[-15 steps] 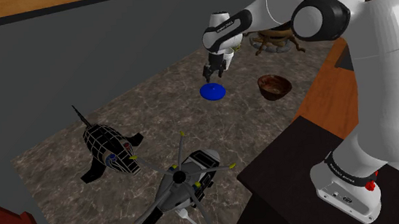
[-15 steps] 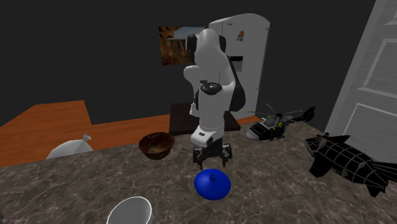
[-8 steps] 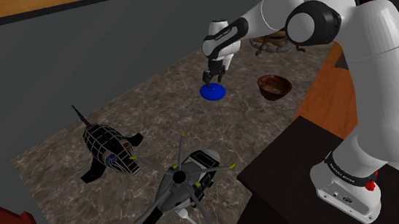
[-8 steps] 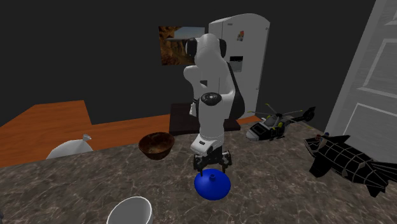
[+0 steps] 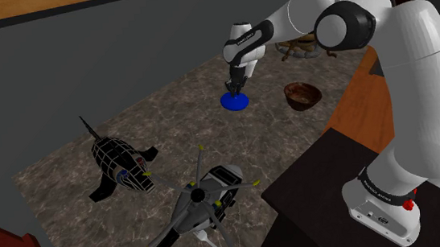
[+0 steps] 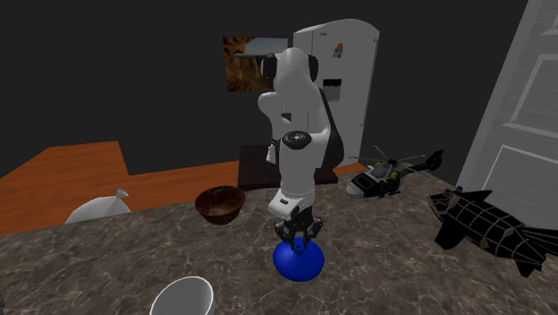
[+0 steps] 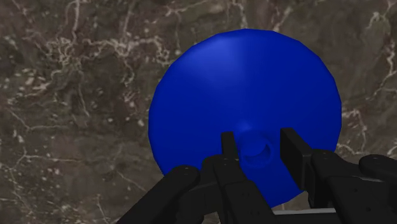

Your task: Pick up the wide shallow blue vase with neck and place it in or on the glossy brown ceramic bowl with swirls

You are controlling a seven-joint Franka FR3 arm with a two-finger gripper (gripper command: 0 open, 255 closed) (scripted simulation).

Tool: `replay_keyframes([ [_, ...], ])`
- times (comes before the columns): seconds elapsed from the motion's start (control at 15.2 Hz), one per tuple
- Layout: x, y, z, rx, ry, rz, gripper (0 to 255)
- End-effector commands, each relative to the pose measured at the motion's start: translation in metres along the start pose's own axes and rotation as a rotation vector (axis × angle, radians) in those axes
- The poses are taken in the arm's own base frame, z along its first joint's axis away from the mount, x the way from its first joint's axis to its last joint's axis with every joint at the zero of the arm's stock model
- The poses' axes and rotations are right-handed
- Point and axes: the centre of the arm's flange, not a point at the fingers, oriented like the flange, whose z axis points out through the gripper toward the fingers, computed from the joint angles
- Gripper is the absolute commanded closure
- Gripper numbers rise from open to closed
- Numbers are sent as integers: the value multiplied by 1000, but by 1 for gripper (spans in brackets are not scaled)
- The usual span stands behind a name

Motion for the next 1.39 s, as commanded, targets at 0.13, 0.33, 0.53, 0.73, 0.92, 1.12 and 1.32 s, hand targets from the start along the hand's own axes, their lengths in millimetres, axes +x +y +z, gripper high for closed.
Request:
replay_keyframes([
  [0.13,0,0,0,0,0,0,255],
  [0.33,0,0,0,0,0,0,255],
  [0.53,0,0,-5,0,0,0,255],
  [0.73,-1,-1,-21,0,0,0,255],
  [0.92,-1,-2,-37,0,0,0,255],
  [1.12,-1,-3,-53,0,0,0,255],
  [1.32,-2,-4,-68,0,0,0,255],
])
